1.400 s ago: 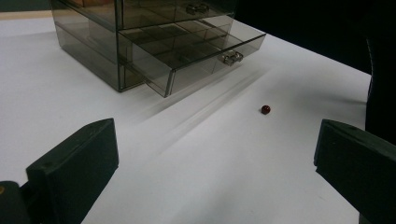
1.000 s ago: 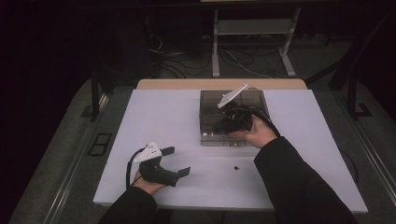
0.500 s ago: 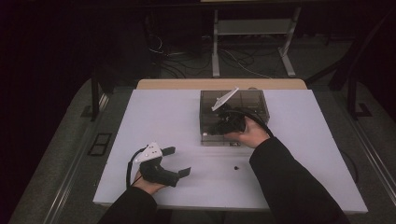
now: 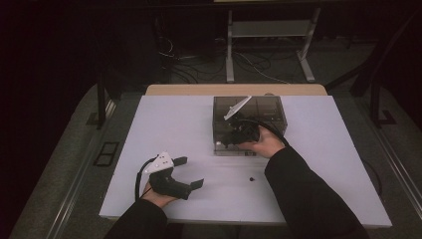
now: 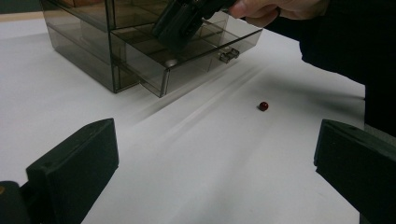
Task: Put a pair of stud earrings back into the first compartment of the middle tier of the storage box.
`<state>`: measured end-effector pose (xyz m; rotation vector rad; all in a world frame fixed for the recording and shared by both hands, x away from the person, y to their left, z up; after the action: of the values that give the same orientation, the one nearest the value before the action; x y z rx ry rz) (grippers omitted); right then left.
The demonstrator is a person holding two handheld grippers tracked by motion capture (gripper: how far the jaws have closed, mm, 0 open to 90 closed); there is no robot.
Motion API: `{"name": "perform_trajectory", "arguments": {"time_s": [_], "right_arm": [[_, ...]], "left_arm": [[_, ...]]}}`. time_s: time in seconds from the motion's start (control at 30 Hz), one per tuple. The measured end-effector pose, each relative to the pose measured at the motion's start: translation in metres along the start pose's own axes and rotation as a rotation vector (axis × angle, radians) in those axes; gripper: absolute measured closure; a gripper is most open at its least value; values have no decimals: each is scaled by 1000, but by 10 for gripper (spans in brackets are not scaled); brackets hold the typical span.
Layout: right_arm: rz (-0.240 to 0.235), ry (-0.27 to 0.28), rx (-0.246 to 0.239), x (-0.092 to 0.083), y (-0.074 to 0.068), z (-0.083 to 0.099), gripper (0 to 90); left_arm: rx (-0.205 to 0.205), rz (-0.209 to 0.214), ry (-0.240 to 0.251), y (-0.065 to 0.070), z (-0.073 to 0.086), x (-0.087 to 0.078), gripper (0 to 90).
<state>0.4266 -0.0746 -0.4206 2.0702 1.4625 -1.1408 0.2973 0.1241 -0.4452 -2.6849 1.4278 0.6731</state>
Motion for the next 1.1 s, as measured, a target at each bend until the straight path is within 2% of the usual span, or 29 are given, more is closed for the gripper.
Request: {"name": "perform_trajectory", "arguments": {"time_s": [0.43, 0.53, 0.57, 0.6, 0.63, 0.67, 0.7, 0.83, 0.9, 0.97, 1.0, 1.07, 1.1], "right_arm": [[20, 35, -3, -21, -8, -2, 565], [29, 47, -6, -30, -13, -3, 458], [29, 47, -6, -30, -13, -3, 458], [32, 51, -2, -34, -16, -3, 398], [32, 51, -2, -34, -16, -3, 398], [34, 55, -1, -39, -20, -2, 343], [34, 55, -1, -39, -20, -2, 343], [26, 54, 10, -45, -30, 2, 197], [10, 55, 15, -47, -34, 5, 179], [2, 58, 17, -49, -39, 7, 111], [8, 57, 12, -51, -40, 8, 111], [-11, 55, 5, -53, -45, 11, 106], [-17, 45, 9, -54, -47, 14, 61]], "left_arm": [[-4, -2, 3, 0, 0, 0, 0], [-6, -3, 5, 0, 0, 0, 0], [-6, -3, 5, 0, 0, 0, 0], [-5, -3, 6, 0, 0, 0, 0], [-5, -3, 6, 0, 0, 0, 0], [-6, -3, 5, 0, 0, 0, 0], [-6, -3, 5, 0, 0, 0, 0], [-10, -5, 5, 1, 0, 0, 0], [-9, -3, 5, 1, 0, 0, 0], [-7, -2, 2, 2, 0, 0, 0], [-3, -1, 2, 2, 0, 1, 0], [-3, -1, 2, 2, 0, 0, 0], [-4, -2, 3, 2, 0, 0, 0]]}}
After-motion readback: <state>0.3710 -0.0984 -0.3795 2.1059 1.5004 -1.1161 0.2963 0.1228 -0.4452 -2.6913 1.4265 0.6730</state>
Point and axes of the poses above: each handheld gripper's, and its own axes: x roughly forward along the jaws, z roughly out of its underside, y roughly to its right, the point moved 5 cm from there along x, roughly forward along the jaws, and after that the axes turned 2 degrees about -z, right-handed, at the moved point
